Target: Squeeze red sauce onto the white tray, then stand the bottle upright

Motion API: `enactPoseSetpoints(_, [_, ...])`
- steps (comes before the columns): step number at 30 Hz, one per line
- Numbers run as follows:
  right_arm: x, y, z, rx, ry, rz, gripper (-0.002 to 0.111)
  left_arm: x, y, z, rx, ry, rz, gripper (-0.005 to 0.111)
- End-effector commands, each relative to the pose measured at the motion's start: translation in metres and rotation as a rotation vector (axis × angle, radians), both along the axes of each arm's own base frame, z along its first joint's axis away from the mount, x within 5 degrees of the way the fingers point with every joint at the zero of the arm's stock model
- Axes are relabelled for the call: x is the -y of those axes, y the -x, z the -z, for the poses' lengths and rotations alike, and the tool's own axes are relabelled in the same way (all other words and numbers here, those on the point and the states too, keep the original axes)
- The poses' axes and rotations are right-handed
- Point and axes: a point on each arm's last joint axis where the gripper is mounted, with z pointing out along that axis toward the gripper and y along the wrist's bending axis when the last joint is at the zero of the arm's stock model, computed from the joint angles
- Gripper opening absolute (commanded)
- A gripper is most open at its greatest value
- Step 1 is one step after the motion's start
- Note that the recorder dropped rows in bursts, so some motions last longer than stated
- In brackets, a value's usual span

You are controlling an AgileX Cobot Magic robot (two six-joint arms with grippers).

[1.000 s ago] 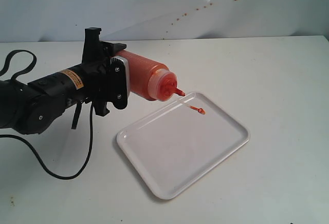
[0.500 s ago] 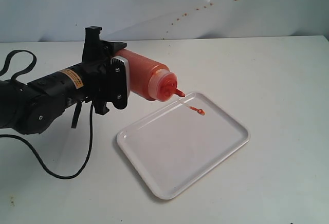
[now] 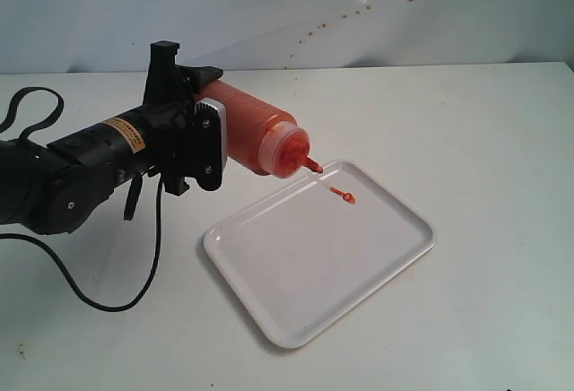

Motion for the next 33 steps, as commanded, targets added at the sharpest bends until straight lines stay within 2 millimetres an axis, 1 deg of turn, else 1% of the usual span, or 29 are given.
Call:
enactPoseSetpoints(1, [0.0, 0.001, -0.001, 0.025, -0.045, -0.004, 0.0, 0.001, -0.001, -0.013, 0.07, 0.058, -0.012, 0.0])
enactPoseSetpoints(3, [0.001, 0.001, -0.002, 0.036, -0.136, -0.01, 0.0, 0.001, -0.001, -0.013, 0.07, 0.058, -0.012, 0.0])
enactPoseSetpoints(7, [0.006, 0.002, -0.008, 0.116, -0.343, -0.007, 0.0, 0.001, -0.001, -0.013, 0.069, 0.06, -0.013, 0.0])
enactPoseSetpoints(10, [0.006, 0.003, -0.009, 0.131, -0.387, -0.012, 0.0, 0.001, -0.001, -0.013, 0.069, 0.06, -0.013, 0.0])
enactPoseSetpoints(13, [0.004, 0.007, -0.027, 0.163, -0.292, -0.024, 0.0, 0.001, -0.001, -0.013, 0.069, 0.06, -0.013, 0.0])
enactPoseSetpoints(18, [0.0, 0.021, -0.072, 0.247, -0.087, -0.023, 0.0, 0.002, 0.0, -0.013, 0.072, 0.053, -0.003, 0.0])
enactPoseSetpoints(19, [-0.001, 0.025, -0.081, 0.264, -0.015, -0.01, 0.0, 0.002, 0.0, -0.013, 0.072, 0.053, -0.003, 0.0])
enactPoseSetpoints(21, [-0.002, 0.024, -0.094, 0.266, 0.148, 0.024, 0.0, 0.002, 0.0, -0.013, 0.072, 0.053, -0.003, 0.0])
enactPoseSetpoints(23, [-0.002, 0.017, -0.102, 0.24, 0.228, 0.037, 0.0, 0.002, 0.0, -0.013, 0.072, 0.053, -0.003, 0.0])
enactPoseSetpoints(26, [-0.003, -0.002, -0.104, 0.166, 0.228, 0.026, 0.0, 0.002, 0.0, -0.013, 0.072, 0.053, -0.003, 0.0])
enactPoseSetpoints(29, [-0.004, -0.025, -0.101, 0.101, 0.226, -0.006, 0.0, 0.002, 0.0, -0.013, 0.07, 0.052, -0.003, 0.0])
enactPoseSetpoints(33, [-0.01, -0.052, -0.094, 0.037, 0.223, -0.072, 0.0, 0.002, 0.0, -0.012, 0.062, 0.048, -0.003, 0.0])
